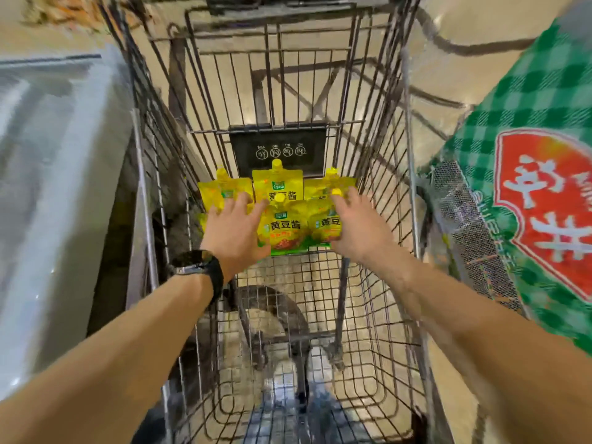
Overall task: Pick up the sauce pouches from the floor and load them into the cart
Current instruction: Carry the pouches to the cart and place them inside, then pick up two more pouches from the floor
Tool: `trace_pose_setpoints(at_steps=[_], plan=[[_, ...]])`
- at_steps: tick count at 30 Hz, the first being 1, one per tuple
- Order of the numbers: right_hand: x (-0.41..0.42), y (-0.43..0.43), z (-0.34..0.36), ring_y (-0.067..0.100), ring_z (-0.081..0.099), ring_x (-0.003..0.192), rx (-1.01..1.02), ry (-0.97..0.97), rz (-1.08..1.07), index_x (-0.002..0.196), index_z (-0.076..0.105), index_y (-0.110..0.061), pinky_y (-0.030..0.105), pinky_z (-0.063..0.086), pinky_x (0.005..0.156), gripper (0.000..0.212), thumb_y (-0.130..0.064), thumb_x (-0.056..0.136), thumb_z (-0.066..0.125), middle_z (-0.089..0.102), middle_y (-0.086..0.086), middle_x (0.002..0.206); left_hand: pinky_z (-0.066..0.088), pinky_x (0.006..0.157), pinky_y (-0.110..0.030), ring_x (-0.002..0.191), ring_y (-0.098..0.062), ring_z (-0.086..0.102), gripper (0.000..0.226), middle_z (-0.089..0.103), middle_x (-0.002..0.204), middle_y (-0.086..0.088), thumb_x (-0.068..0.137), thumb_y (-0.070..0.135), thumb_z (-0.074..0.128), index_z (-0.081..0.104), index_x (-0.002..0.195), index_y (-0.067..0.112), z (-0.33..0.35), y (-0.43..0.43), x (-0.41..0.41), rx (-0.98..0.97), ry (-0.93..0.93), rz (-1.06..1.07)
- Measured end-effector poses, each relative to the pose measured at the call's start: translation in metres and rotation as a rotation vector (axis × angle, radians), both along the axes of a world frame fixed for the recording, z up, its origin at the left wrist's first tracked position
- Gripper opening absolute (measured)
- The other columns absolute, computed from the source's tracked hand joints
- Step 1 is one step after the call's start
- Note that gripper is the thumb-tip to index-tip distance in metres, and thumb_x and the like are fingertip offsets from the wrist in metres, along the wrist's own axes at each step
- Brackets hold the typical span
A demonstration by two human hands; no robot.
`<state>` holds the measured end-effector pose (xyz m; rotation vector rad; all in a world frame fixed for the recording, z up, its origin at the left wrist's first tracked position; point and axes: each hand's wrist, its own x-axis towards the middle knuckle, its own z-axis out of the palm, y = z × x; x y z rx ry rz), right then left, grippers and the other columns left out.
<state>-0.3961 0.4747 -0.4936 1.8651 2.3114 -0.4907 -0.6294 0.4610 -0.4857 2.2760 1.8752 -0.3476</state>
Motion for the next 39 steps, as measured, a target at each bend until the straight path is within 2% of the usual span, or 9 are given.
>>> trace_pose_setpoints(at_steps=[8,12,15,19,21,27,30,35,39], plan=[[0.004,-0.121,0.100,0.034,0.031,0.139,0.018,0.043,-0.239,0.147,0.029,-0.019,0.048,0.042,0.106,0.083,-0.040,0.079,0.073,0.025,0.015,0.153,0.046,0.098,-0.051,0.133,-0.034,0.043,0.080,0.037,0.150,-0.011,0.085,0.059,0.063,0.030,0.150,0.026,0.103,-0.076,0.024,-0.021,-0.023,-0.123],[0.033,-0.182,0.139,0.032,0.038,0.129,0.081,0.018,-0.442,0.136,0.038,-0.019,0.047,0.044,0.099,0.075,-0.037,0.075,0.077,0.034,0.010,0.140,0.049,0.091,-0.047,0.130,-0.031,0.044,0.077,0.040,0.143,-0.009,0.086,0.059,0.061,0.031,0.149,0.026,0.137,-0.103,0.060,0.032,-0.030,-0.334],[0.067,-0.241,0.163,0.033,0.039,0.127,0.136,-0.031,-0.600,0.131,0.041,-0.018,0.050,0.041,0.099,0.064,-0.037,0.078,0.071,0.036,0.011,0.137,0.049,0.094,-0.047,0.133,-0.032,0.042,0.077,0.040,0.144,-0.009,0.087,0.060,0.060,0.029,0.150,0.027,0.158,-0.125,0.100,0.026,-0.056,-0.461],[0.114,-0.332,0.179,0.032,0.034,0.134,0.085,-0.102,-0.837,0.141,0.036,-0.019,0.048,0.041,0.102,0.076,-0.038,0.078,0.074,0.030,0.011,0.146,0.053,0.087,-0.043,0.126,-0.031,0.048,0.077,0.043,0.138,-0.009,0.087,0.060,0.059,0.030,0.149,0.025,0.177,-0.162,0.164,0.047,-0.063,-0.666],[0.134,-0.381,0.184,0.033,0.037,0.132,0.075,-0.082,-0.980,0.140,0.037,-0.019,0.046,0.044,0.099,0.071,-0.036,0.080,0.071,0.031,0.011,0.146,0.052,0.092,-0.046,0.124,-0.032,0.049,0.076,0.044,0.137,-0.008,0.086,0.059,0.060,0.032,0.147,0.024,0.182,-0.187,0.198,0.059,-0.069,-0.803],[0.166,-0.540,0.192,0.032,0.044,0.126,0.033,-0.065,-1.318,0.141,0.038,-0.021,0.046,0.047,0.094,0.066,-0.036,0.083,0.068,0.036,0.010,0.145,0.044,0.104,-0.053,0.139,-0.036,0.035,0.080,0.030,0.154,-0.013,0.091,0.057,0.057,0.021,0.154,0.023,0.200,-0.315,0.303,0.028,-0.046,-1.176],[0.168,-0.617,0.197,0.030,0.047,0.123,0.031,-0.077,-1.458,0.139,0.041,-0.020,0.045,0.048,0.093,0.067,-0.043,0.082,0.067,0.042,0.010,0.138,0.046,0.100,-0.051,0.132,-0.035,0.040,0.076,0.036,0.146,-0.011,0.090,0.055,0.057,0.025,0.151,0.023,0.202,-0.386,0.340,0.034,-0.056,-1.328],[0.167,-0.761,0.202,0.031,0.046,0.122,0.084,-0.059,-1.684,0.138,0.040,-0.017,0.044,0.048,0.092,0.065,-0.033,0.082,0.069,0.042,0.010,0.133,0.051,0.091,-0.047,0.125,-0.033,0.046,0.075,0.042,0.138,-0.008,0.087,0.051,0.064,0.029,0.147,0.026,0.203,-0.511,0.389,0.002,-0.062,-1.510],[0.156,-0.873,0.210,0.032,0.044,0.127,0.089,-0.076,-1.907,0.143,0.035,-0.016,0.043,0.046,0.094,0.071,-0.037,0.083,0.067,0.038,0.011,0.141,0.047,0.102,-0.049,0.130,-0.032,0.044,0.077,0.039,0.148,-0.008,0.088,0.054,0.064,0.026,0.149,0.028,0.209,-0.617,0.423,0.008,-0.097,-1.681]])
